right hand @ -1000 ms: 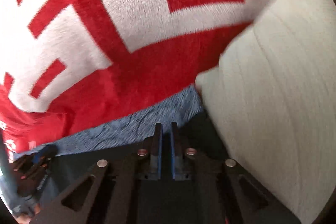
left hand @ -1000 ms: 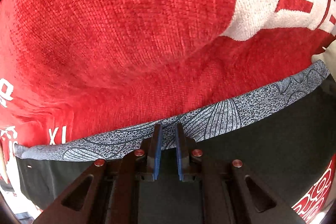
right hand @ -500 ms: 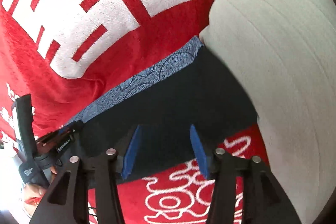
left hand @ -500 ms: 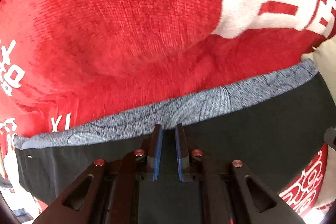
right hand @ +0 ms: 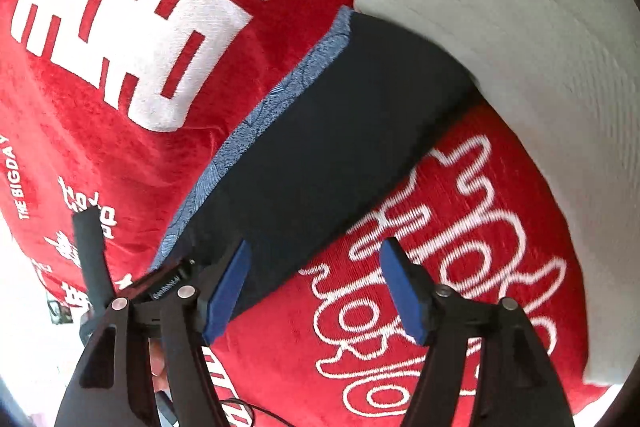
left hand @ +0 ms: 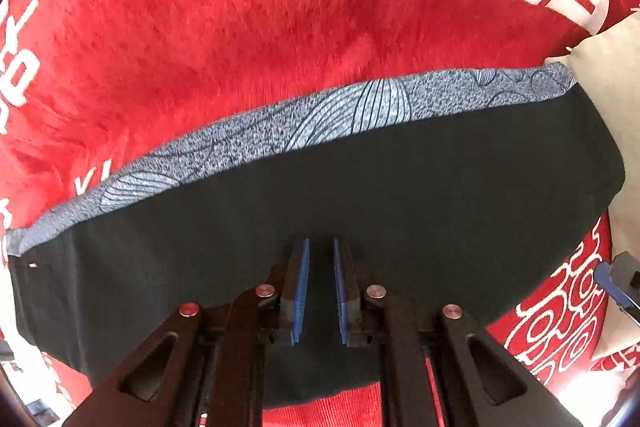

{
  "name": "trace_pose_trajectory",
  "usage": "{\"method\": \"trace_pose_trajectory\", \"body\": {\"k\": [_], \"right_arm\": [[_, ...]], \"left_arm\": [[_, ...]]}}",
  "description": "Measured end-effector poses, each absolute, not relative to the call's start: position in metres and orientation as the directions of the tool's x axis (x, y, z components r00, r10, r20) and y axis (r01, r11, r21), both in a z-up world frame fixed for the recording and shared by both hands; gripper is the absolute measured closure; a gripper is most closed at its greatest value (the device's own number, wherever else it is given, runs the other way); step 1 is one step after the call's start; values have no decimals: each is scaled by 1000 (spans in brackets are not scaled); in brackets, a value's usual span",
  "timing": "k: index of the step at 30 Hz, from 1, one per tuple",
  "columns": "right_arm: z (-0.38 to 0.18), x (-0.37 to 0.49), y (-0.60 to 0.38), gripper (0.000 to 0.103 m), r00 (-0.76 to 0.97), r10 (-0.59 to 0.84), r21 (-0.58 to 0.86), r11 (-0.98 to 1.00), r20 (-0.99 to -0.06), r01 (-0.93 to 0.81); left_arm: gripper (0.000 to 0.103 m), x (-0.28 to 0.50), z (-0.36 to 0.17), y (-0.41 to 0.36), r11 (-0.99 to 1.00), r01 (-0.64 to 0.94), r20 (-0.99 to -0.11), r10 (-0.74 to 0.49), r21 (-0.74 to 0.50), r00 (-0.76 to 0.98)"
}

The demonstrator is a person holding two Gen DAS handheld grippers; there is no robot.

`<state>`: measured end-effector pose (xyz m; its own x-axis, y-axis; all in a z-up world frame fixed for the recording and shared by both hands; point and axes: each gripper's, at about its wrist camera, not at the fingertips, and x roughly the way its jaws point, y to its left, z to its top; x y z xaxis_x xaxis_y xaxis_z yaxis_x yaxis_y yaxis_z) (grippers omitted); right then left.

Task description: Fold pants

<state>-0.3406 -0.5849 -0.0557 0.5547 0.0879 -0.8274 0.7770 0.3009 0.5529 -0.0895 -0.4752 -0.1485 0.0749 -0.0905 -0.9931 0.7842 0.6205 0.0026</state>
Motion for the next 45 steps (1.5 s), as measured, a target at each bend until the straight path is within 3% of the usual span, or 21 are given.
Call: {"method": "trace_pose_trajectory", "body": {"k": [5, 6, 7, 8, 9, 13, 16, 19, 31, 37, 45], "right_arm": [[-61, -344, -580, 32, 560, 80, 559, 273, -825, 783], [-61, -345, -580, 32, 560, 81, 559, 270, -825, 784], [-63, -344, -580, 32, 559, 81, 558, 269, -825, 785], [-65, -342, -580, 32, 558, 81, 558, 268, -826, 785], [-66, -341, -580, 32, 559, 83, 559, 269, -825, 784], [-65, -339, -580, 32, 558, 83, 556, 284, -826, 781], [-64, -339, -581, 32, 558, 77, 554, 290, -826, 780], [-63, -342, -581, 32, 565, 65, 558, 282, -823, 781], [-84, -361, -593, 32, 653, -53, 637, 173, -755, 751], [-88, -355, -599, 32, 675, -131, 657, 158, -726, 737], [-92, -330, -608, 31, 711, -207, 698, 142, -672, 702]], "left_arm": [[89, -89, -142, -478, 621, 784, -995, -87, -9, 57], [78, -87, -138, -481, 622, 783, -994, -96, -16, 55], [60, -85, -137, -484, 622, 783, -994, -98, -18, 56], [7, -81, -138, -482, 625, 781, -993, -99, -17, 58], [2, -80, -137, -483, 628, 778, -993, -101, -15, 63], [1, -80, -141, -482, 627, 779, -995, -80, -4, 60], [1, -75, -164, -478, 651, 759, -1000, 17, 12, 1], [1, -66, -169, -470, 698, 714, -999, -25, -51, -48], [0, -74, -164, -484, 684, 729, -1000, -5, -20, -22], [0, -74, -122, -499, 675, 737, -988, -86, 38, 129], [0, -86, -152, -511, 646, 757, -991, -9, 98, 136]]}}
